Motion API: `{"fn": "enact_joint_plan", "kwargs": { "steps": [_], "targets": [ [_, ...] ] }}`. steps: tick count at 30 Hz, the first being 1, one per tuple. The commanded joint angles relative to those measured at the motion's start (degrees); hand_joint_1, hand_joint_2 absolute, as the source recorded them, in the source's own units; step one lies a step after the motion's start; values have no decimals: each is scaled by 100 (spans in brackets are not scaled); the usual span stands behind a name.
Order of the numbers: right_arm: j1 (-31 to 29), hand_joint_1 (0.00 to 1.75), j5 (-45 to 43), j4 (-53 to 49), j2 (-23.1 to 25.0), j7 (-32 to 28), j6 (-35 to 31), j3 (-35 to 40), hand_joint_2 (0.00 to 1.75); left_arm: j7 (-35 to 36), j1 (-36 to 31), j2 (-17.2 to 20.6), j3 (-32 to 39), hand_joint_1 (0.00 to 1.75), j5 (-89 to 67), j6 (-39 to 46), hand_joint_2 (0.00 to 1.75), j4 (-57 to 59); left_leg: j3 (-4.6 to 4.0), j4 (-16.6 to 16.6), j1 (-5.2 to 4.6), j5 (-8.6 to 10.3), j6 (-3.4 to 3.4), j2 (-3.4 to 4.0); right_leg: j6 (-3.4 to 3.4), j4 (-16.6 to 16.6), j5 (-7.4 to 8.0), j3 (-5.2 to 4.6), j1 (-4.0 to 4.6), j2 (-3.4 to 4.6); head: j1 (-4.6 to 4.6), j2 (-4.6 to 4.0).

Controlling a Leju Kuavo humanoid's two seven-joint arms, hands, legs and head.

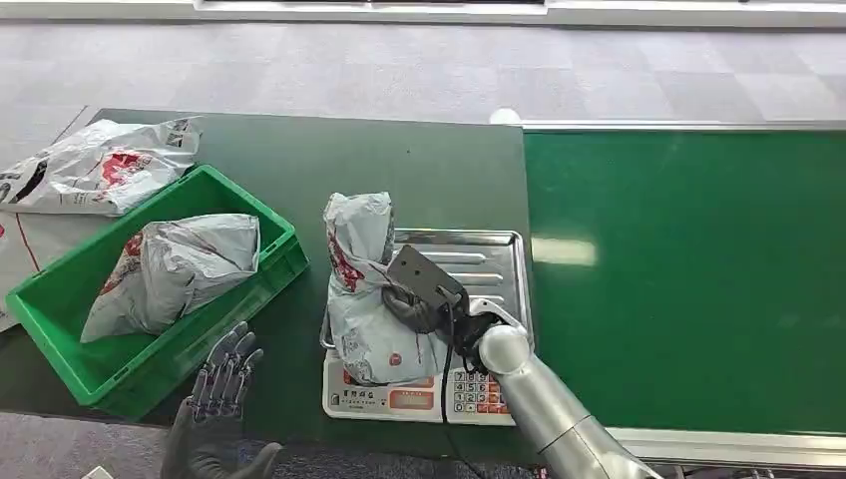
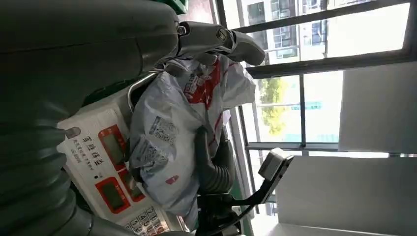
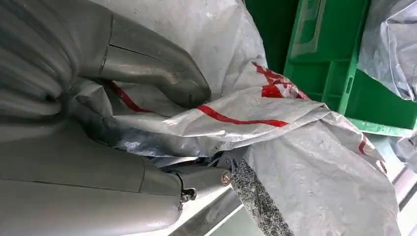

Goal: Moved the parcel from conveyor to table for the left to box.

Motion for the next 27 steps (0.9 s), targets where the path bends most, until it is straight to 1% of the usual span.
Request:
{"fn": "enact_joint_plan", "kwargs": {
  "steps": [1,7,27],
  "targets": [
    [-177,175,-8,491,-168,20,3,463,175,17,-1,-47,206,0,-23,-7,175,128,17,-24,0,11,14,9,3,-30,16,17,2,7,0,0],
    [-177,175,-8,491,-168,20,3,463,175,17,-1,-47,206,0,-23,-7,175,128,9,-5,-1,2,4,3,1,-6,3,8,-1,2,0,0],
    [-177,175,-8,491,-168,20,3,463,175,17,-1,-47,206,0,-23,-7,175,128,12,-8,-2,3,6,4,1,-9,5,11,-1,2,0,0]
  ]
}}
